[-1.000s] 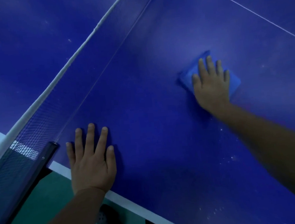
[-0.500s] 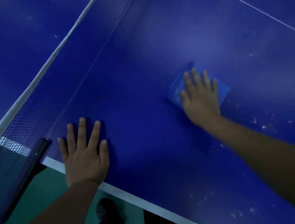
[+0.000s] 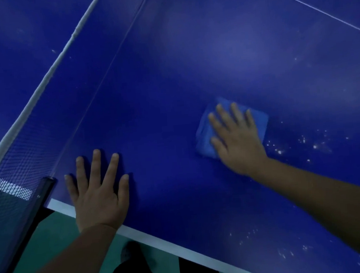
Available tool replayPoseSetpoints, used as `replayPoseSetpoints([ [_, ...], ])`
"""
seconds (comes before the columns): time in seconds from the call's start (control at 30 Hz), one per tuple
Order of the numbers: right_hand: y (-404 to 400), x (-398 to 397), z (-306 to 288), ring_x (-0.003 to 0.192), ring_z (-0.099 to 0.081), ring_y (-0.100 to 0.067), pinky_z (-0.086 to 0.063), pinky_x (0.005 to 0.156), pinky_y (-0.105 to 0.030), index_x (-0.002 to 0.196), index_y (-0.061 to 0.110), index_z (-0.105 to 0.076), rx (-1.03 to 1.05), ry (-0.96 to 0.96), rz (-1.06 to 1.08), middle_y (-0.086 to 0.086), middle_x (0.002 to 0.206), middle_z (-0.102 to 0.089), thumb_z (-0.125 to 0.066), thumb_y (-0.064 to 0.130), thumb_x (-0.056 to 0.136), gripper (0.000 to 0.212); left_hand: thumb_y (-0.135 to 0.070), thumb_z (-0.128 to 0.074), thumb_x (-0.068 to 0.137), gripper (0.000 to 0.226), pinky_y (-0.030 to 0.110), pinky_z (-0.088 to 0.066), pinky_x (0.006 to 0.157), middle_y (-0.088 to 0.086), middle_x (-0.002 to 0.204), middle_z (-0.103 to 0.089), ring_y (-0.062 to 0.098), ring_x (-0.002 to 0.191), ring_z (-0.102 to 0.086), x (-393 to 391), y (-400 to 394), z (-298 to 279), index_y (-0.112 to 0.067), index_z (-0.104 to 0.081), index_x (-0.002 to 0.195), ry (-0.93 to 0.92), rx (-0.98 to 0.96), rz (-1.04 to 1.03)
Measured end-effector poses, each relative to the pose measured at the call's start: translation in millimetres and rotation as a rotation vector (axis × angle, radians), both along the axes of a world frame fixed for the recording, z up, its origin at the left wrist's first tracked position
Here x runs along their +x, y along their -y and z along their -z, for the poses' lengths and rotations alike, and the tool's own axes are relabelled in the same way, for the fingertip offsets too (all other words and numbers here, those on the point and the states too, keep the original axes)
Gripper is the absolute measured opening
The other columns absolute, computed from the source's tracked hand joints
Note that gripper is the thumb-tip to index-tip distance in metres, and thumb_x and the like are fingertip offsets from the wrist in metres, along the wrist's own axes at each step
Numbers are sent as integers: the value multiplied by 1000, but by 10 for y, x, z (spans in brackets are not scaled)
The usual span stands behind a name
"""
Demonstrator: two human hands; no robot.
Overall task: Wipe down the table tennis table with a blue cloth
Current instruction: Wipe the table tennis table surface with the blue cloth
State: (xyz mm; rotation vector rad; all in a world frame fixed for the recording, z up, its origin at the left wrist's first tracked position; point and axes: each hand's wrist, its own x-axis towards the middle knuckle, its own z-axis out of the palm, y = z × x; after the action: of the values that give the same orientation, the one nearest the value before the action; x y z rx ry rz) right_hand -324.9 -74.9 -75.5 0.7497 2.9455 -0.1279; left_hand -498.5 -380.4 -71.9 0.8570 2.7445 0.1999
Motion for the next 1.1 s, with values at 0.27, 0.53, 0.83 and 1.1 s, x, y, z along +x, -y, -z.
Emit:
replayPoseSetpoints([
  [0.27, -967, -64, -35, 154, -6, -29, -6, 121, -57, 159, 26, -20, -9, -4, 353, 2, 167, -13, -20, 55, 102, 63, -60, -21, 98, 62, 51, 7, 121, -2, 164, -13, 26, 153, 5, -17, 11, -8, -35, -28, 154, 10, 1, 2],
  [0.53, 682, 741, 38, 152, -16, -34, -13, 119, -60, 154, 24, -32, -6, -18, 48, -2, 164, -24, -25, 53, 103, 59, -63, -14, 98, 64, 51, 10, 120, -2, 166, -6, 25, 152, 10, -26, 30, 4, -38, -20, 156, 17, -25, 24],
  [0.83, 331, 576, -27, 154, -3, -28, -3, 122, -54, 159, 25, -19, -11, 5, 431, 2, 167, -11, -9, 57, 100, 68, -70, -6, 96, 67, 53, 12, 120, -5, 167, 0, 24, 152, 13, -22, 63, 27, -41, -14, 156, 17, 34, 43],
  [1.1, 1682, 1113, -7, 153, -13, -31, -8, 121, -56, 155, 25, -31, -57, 65, 77, 0, 165, -22, -20, 54, 104, 60, -67, -11, 96, 66, 54, 14, 119, -4, 167, 1, 26, 152, 13, -16, 85, 50, -40, -15, 156, 27, 63, 69],
])
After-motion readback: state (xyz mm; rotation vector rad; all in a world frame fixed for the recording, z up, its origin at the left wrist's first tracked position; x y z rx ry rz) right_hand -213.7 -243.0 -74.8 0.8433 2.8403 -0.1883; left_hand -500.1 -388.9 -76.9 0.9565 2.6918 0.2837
